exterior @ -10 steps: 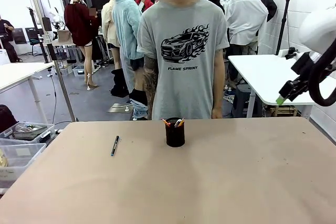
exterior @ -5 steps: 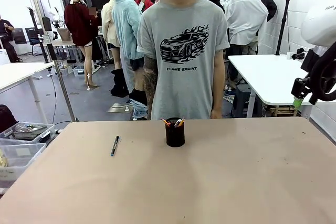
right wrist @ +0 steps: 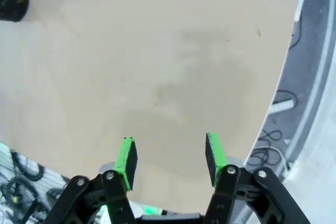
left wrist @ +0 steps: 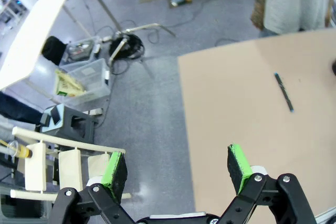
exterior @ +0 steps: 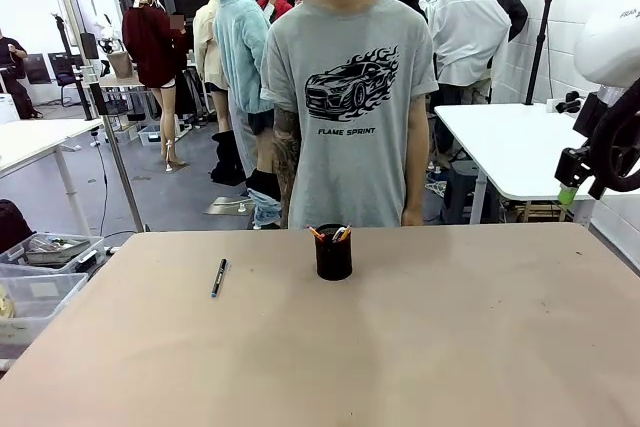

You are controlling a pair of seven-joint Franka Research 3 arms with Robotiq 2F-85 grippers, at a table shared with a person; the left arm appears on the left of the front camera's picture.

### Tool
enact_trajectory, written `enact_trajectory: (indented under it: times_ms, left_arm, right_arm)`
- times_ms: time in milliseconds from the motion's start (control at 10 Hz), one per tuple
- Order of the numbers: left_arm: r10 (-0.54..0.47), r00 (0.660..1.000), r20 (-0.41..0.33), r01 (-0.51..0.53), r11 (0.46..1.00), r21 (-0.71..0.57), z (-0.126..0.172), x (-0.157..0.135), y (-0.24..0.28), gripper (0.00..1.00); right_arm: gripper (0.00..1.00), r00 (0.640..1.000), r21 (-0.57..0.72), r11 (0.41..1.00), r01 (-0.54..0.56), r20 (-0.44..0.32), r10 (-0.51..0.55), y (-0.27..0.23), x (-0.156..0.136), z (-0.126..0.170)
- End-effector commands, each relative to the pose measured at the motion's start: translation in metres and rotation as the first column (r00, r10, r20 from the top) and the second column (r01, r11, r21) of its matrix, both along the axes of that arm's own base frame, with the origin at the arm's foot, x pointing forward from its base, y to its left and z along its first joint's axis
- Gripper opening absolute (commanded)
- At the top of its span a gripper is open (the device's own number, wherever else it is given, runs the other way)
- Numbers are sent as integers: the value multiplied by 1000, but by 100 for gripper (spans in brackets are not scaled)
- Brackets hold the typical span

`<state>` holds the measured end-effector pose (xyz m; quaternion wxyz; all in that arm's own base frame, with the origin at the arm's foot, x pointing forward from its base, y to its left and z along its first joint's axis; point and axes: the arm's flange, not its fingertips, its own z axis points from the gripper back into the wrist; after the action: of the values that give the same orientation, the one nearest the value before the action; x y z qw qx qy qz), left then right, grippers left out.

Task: Place the pens into the pen holder.
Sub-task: Pick up a writing instrument from the table and place it into the Pen holder.

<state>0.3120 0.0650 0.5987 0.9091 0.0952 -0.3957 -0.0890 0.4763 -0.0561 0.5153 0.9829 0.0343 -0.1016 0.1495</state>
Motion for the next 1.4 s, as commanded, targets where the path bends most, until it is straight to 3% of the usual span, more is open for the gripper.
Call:
enact_trajectory:
  times_ms: [0,100,400,500,600,700,800,1000,1200,1300]
  left_arm:
    - [-28,992,-123,33,999,40,-8,67,-53,100]
    - [-27,983,-179,32,999,24,-25,96,-86,100]
    - [43,968,-246,-40,999,19,-87,132,-152,100]
    - [-46,973,-227,49,999,8,-69,108,-133,100]
    - [-46,973,-227,49,999,8,-69,108,-133,100]
    - [-26,964,-264,25,1000,-5,-90,127,-153,100]
    - [98,950,-295,-89,995,44,-92,108,-140,100]
    - [-31,936,-351,21,999,-33,-119,135,-159,100]
    - [-108,860,-498,81,994,-77,-159,186,-186,100]
    - [-163,830,-534,120,986,-114,-175,205,-194,100]
  right_arm:
    - [66,1000,-3,1000,-1,4,1,1,-1,-1]
    - [66,1000,-3,1000,-1,4,1,1,-1,-1]
    - [66,1000,-3,1000,-1,4,1,1,-1,-1]
    - [66,1000,-3,1000,-1,4,1,1,-1,-1]
    - [66,1000,-3,1000,-1,4,1,1,-1,-1]
    - [66,1000,-3,1000,-1,4,1,1,-1,-1]
    - [66,1000,-3,1000,-1,4,1,1,-1,-1]
    - [66,1000,-3,1000,-1,4,1,1,-1,-1]
    - [66,1000,-3,1000,-1,4,1,1,-1,-1]
    - [66,1000,-3,1000,-1,4,1,1,-1,-1]
